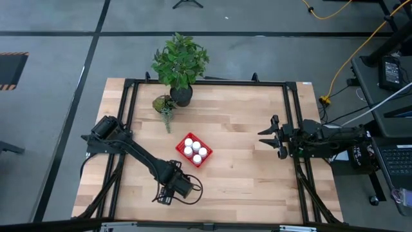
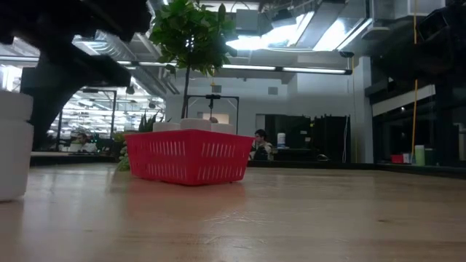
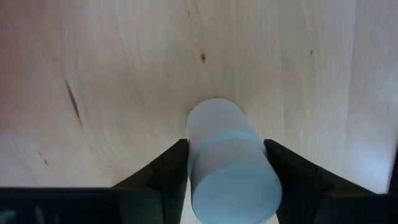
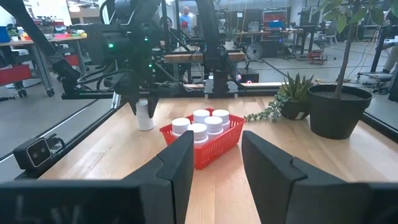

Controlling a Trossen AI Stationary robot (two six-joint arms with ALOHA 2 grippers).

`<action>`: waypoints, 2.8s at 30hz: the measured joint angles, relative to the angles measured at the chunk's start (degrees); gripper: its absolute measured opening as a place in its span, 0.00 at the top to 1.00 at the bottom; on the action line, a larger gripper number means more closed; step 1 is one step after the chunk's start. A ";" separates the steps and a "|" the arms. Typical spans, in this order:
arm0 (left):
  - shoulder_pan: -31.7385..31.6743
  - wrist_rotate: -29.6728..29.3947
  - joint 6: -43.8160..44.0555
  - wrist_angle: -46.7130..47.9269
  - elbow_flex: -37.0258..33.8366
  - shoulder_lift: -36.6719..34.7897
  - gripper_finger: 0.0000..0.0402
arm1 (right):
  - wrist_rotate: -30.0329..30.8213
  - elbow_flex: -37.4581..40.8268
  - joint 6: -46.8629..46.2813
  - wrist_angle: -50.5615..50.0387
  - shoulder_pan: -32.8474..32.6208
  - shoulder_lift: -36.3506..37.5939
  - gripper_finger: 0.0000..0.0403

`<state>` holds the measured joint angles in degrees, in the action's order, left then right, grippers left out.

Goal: Pick and place pill bottles into a basket
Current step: Put the white pill bottle into the bin

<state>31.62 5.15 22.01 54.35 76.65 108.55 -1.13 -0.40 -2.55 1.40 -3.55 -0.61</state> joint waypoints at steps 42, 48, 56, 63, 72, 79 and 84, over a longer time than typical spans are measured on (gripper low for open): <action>-21.80 -13.53 -18.44 12.34 0.64 -18.39 0.57 | 0.00 0.00 0.00 0.00 -0.01 -0.01 0.66; -22.22 -11.28 -20.53 7.73 -2.90 -18.43 0.57 | 0.00 0.00 0.00 0.01 -0.02 -0.01 0.66; -23.43 -10.18 -21.51 3.10 -5.32 -18.40 0.57 | 0.00 0.00 0.00 0.00 -0.02 -0.01 0.66; -23.56 -9.40 -22.81 2.81 -7.44 -18.40 0.57 | 0.00 0.00 0.00 0.01 -0.02 -0.01 0.66; -23.79 -8.28 -22.83 -0.02 -8.73 -18.38 0.57 | 0.00 0.00 0.00 0.01 -0.02 -0.01 0.66; -25.12 -7.01 -23.69 -0.82 -8.73 -18.38 0.57 | 0.00 0.00 0.00 0.01 -0.02 -0.01 0.66; -26.20 -6.98 -25.06 -0.85 -8.73 -18.30 0.57 | 0.00 0.00 0.00 0.01 -0.02 -0.01 0.66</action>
<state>5.41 -1.83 -3.04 53.50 67.92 90.25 -1.13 -0.40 -2.55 1.40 -3.57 -0.62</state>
